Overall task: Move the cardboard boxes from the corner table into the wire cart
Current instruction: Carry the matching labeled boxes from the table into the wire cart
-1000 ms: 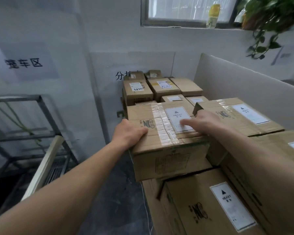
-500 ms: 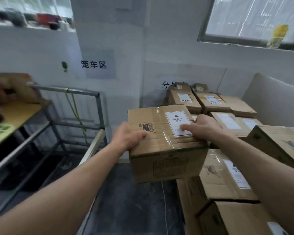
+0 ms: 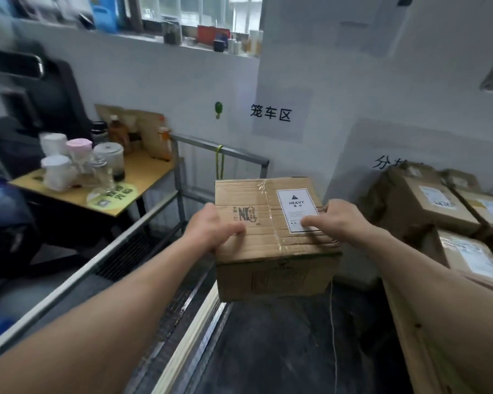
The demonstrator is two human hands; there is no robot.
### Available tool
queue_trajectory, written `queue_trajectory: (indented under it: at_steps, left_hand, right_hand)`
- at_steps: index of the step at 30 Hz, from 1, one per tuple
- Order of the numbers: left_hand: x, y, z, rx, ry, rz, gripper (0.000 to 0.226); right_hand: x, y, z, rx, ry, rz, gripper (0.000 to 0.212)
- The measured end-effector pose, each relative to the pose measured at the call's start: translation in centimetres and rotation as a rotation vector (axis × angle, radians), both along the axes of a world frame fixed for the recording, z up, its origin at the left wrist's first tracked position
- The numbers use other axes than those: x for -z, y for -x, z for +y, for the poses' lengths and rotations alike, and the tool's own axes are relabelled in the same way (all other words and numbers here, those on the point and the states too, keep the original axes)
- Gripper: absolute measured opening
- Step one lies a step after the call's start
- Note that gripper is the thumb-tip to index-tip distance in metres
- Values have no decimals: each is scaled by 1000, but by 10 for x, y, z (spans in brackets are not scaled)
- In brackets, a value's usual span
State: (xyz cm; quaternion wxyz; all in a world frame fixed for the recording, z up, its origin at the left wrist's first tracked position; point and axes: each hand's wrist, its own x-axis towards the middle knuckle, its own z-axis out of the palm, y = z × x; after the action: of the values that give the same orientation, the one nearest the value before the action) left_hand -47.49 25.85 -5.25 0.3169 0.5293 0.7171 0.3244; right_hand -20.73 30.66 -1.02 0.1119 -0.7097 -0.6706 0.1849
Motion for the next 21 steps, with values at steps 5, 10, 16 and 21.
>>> queue_trajectory:
  at_steps: [5,10,16,21]
  left_hand:
    - [12,79,-12,-88,30,1,58]
    - [27,141,-30,-208,43,-16,42]
    - [57,201,-54,-407,133,-21,54]
    - [86,228,-67,-516,193,-39,54]
  right_hand:
    - [15,88,24,-120,41,-4,45]
    - [36,169,46,-264,96,31,48]
    - [69,258,67,-406,146,6,51]
    - [108,316,85,-567,213,-9,52]
